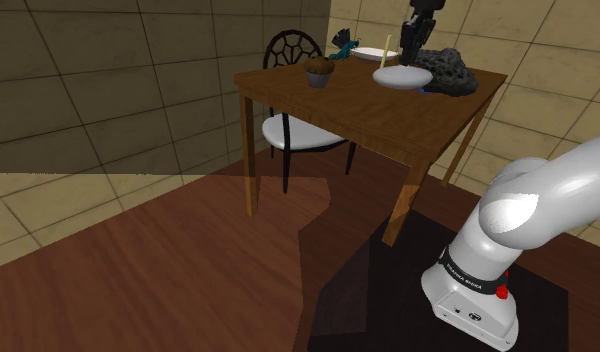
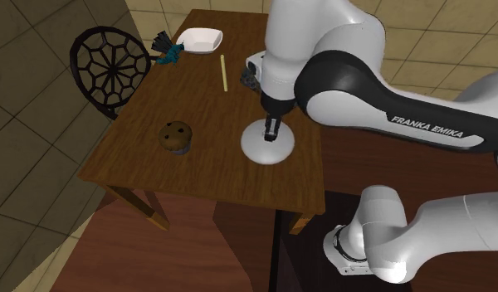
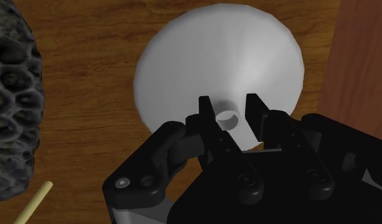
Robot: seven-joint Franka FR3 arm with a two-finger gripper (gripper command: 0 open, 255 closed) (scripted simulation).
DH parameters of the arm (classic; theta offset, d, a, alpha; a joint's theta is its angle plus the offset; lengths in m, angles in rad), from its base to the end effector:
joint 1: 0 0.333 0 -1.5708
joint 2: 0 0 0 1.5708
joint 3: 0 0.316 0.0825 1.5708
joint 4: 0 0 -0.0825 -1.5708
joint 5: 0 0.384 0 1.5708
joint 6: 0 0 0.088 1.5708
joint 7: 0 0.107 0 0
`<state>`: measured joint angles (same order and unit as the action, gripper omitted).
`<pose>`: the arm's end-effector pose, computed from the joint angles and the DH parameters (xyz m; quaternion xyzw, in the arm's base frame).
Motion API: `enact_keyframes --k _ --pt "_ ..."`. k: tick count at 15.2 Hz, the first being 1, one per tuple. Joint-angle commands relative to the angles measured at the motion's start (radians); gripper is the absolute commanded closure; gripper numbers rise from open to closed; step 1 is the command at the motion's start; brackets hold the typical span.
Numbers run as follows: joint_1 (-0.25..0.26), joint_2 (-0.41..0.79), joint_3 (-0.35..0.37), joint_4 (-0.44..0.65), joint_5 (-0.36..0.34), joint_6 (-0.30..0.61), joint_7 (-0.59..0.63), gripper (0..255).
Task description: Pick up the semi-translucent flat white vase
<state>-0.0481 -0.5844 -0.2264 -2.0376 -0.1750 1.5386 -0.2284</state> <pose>0.3422 -0.1451 0.6624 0.9989 -0.0130 0.0294 0.0329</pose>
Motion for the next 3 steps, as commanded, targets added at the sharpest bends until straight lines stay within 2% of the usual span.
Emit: enact_keyframes --k 1,3 --pt "0.001 0.010 0.001 0.036 0.002 -0.026 -0.003 255" --pt "0.001 0.011 0.001 0.039 0.003 -0.028 -0.003 255"
